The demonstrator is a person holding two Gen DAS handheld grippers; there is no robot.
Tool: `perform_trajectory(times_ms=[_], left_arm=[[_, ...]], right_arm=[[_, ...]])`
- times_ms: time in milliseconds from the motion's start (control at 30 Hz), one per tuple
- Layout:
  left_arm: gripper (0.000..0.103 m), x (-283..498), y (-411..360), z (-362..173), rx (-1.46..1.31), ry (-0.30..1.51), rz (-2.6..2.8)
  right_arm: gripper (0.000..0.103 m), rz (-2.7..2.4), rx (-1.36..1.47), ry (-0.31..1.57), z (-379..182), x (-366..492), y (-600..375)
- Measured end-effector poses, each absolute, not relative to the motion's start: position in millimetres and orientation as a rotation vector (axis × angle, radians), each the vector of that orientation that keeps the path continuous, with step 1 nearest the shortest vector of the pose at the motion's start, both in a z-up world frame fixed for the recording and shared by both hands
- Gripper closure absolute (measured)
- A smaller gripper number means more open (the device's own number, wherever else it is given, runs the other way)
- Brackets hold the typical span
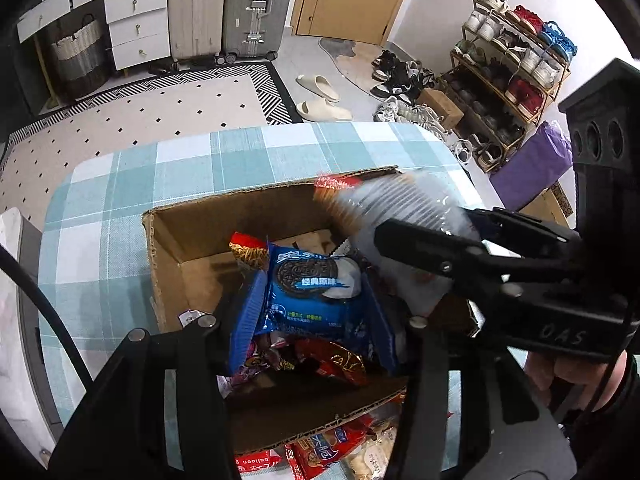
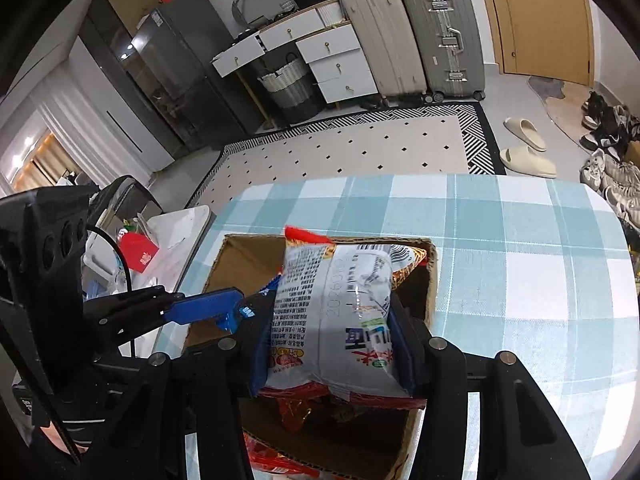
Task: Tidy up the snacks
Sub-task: 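Open both grippers to drop the packs into the box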
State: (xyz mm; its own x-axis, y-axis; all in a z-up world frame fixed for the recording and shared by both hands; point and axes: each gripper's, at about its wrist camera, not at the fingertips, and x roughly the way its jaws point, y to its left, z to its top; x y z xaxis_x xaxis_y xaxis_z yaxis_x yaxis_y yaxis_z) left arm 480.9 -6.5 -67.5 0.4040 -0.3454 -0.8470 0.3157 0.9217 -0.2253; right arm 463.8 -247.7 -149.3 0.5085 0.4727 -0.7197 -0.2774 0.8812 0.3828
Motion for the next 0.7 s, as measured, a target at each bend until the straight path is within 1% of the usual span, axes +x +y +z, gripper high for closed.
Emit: perform_trajectory(times_ms=[167, 233, 267, 533, 667, 700], left_arm=[[0.042, 477.9, 0.8, -65.5, -0.046, 1.073, -0.417], [0.037, 475.1, 3.5, -62.3, -0.047, 1.066, -0.401], [0.037, 473.8, 5.0, -60.3, -0.049, 1.059, -0.4], [0.035, 448.0, 17.3, -33.1, -0.056, 1.014, -0.382], [0.033, 430.1, 23.4, -17.5, -0.056, 0.988, -0.372], [0.033, 424.8, 24.9, -13.5, -0.056, 0.978, -0.37]], right_arm=[[0.049, 0.468, 0.258, 0.907, -145.0, 460.4, -253.5], [0.046, 0.469, 0.263, 0.894, -141.0, 457.9, -255.3], [0.043, 0.468, 0.265, 0.888, -138.4, 456.4, -256.2], [0.042, 0.482, 0.275, 0.811, -110.8, 432.5, -261.6], [0.04, 0.487, 0.277, 0.78, -96.0, 414.7, -265.0], [0.039, 0.487, 0.274, 0.773, -93.1, 410.0, -265.3]])
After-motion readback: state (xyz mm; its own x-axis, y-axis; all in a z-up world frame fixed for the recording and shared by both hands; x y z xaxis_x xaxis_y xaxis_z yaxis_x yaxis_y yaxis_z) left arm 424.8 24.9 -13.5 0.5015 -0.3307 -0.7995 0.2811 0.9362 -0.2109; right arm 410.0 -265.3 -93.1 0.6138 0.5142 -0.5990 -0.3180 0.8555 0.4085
